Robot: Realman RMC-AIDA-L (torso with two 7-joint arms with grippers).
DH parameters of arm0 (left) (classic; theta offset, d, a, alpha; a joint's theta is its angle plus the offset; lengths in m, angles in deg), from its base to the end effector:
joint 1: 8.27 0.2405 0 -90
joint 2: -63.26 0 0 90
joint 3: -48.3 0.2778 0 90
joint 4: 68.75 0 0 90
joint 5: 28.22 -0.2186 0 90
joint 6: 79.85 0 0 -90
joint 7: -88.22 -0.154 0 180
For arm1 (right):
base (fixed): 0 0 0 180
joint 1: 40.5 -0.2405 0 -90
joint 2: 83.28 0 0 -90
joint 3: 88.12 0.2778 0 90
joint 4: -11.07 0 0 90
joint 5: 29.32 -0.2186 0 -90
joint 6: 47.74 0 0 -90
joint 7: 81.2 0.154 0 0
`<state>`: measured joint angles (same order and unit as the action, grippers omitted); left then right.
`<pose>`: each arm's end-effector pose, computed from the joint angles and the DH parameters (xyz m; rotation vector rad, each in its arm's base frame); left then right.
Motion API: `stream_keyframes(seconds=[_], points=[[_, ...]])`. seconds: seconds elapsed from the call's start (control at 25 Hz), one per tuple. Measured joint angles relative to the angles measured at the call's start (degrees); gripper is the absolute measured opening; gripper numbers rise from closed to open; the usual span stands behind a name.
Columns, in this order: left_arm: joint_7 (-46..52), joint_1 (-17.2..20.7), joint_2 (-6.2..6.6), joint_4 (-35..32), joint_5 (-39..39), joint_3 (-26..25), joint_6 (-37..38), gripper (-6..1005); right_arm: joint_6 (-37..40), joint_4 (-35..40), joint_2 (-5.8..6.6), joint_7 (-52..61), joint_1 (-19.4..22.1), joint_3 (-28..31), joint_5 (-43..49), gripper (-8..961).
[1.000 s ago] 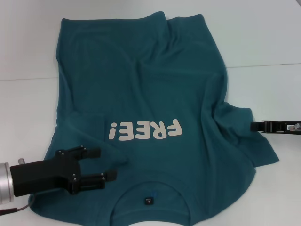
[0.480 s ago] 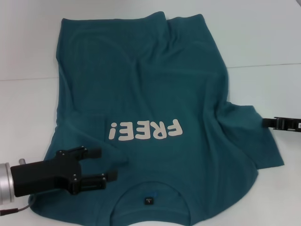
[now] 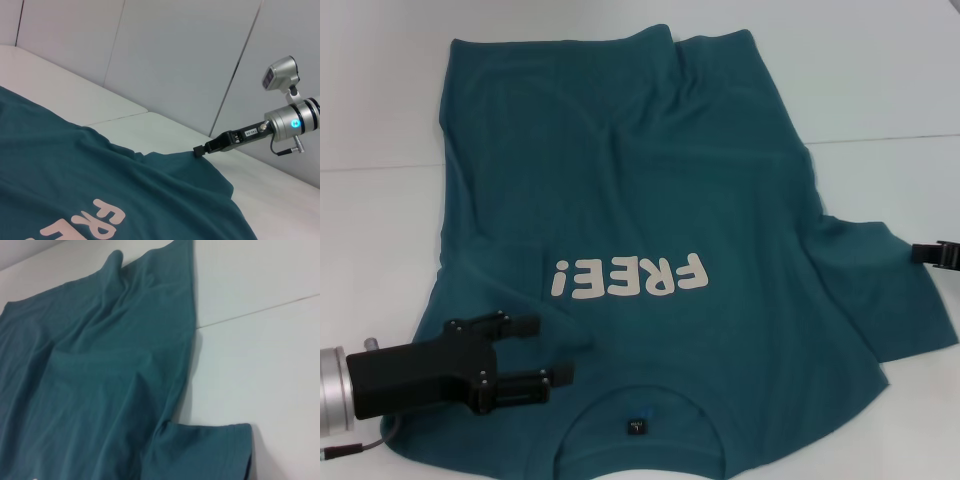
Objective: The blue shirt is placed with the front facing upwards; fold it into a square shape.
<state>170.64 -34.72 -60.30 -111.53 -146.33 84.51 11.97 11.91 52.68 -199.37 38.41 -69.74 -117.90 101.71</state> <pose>-0.2851 0.3248 -0.0320 -2.7043 -0.7476 -0.7338 0.3871 0.3913 0.0533 -1.8809 1.4370 0.3914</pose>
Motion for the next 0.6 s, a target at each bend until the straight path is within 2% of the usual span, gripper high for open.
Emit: stream_keyframes(seconds=[0.6], points=[[0.45,0.00,-0.01,0.03,0.00,0.00,0.75,889,-2.08,1.42,1.05,-0.09,0.42,0.70,0.01,-1]])
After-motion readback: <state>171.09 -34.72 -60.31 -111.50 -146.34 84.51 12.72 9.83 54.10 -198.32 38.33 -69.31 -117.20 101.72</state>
